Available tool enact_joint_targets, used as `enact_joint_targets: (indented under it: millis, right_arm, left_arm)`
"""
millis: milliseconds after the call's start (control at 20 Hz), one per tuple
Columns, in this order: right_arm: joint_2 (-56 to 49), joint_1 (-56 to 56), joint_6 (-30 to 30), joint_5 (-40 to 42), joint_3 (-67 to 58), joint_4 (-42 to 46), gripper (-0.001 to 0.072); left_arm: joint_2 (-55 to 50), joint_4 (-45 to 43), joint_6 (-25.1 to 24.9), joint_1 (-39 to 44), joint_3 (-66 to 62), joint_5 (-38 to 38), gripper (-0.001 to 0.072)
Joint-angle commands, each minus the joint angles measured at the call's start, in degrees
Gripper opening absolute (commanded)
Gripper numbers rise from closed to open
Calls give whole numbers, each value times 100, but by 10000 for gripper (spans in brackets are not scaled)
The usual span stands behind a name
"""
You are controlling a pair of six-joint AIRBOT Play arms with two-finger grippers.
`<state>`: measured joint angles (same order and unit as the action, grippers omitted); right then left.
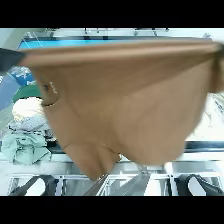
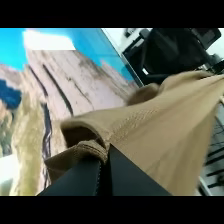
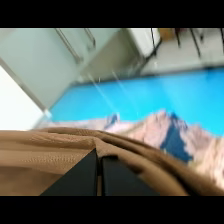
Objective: Fold the shirts.
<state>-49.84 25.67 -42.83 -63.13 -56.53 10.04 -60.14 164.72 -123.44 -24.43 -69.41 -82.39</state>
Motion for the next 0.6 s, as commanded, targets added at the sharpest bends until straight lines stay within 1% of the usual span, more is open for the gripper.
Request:
enact_joint_targets:
  millis: [0, 50, 100, 150, 200, 250, 300, 350, 400, 450, 550]
  right_arm:
    - [-1742, -1064, 1051, 1635, 487, 52, 15]
    - [-2221, -1158, 1311, 2017, 396, -7, 15]
    - [-2695, -1209, 1519, 2208, 227, -68, 15]
    - [-3136, -1217, 1626, 2192, 9, -157, 31]
    - [-3429, -1202, 1631, 2131, -190, -166, 234]
    - [-3567, -1161, 1626, 2114, -330, -166, 459]
    - [-3587, -1086, 1626, 2116, -422, -142, 480]
    - [-3523, -955, 1578, 2103, -494, -48, 480]
    - [-3388, -758, 1388, 2035, -505, 101, 480]
    - [-3237, -533, 1088, 1873, -505, 382, 480]
    - [-2983, -46, 304, 1390, -485, 1180, 481]
  left_arm:
    - [-1399, -24, -850, 955, 535, 1355, 29]
    - [-1943, -22, -984, 1191, 361, 1587, 29]
    - [-2520, -22, -1056, 1364, 79, 1637, 31]
    - [-3119, -7, -1054, 1475, -317, 1486, 124]
    - [-3648, 7, -1034, 1528, -785, 1187, 368]
    - [-4039, 20, -870, 1519, -1204, 909, 509]
    - [-4319, 17, -654, 1451, -1563, 715, 579]
    - [-4509, 13, -472, 1335, -1840, 542, 583]
    - [-4588, -61, -361, 1209, -2004, 404, 583]
    - [-4581, -236, -160, 1056, -2090, 203, 583]
    - [-4341, -942, 310, 752, -1904, -286, 583]
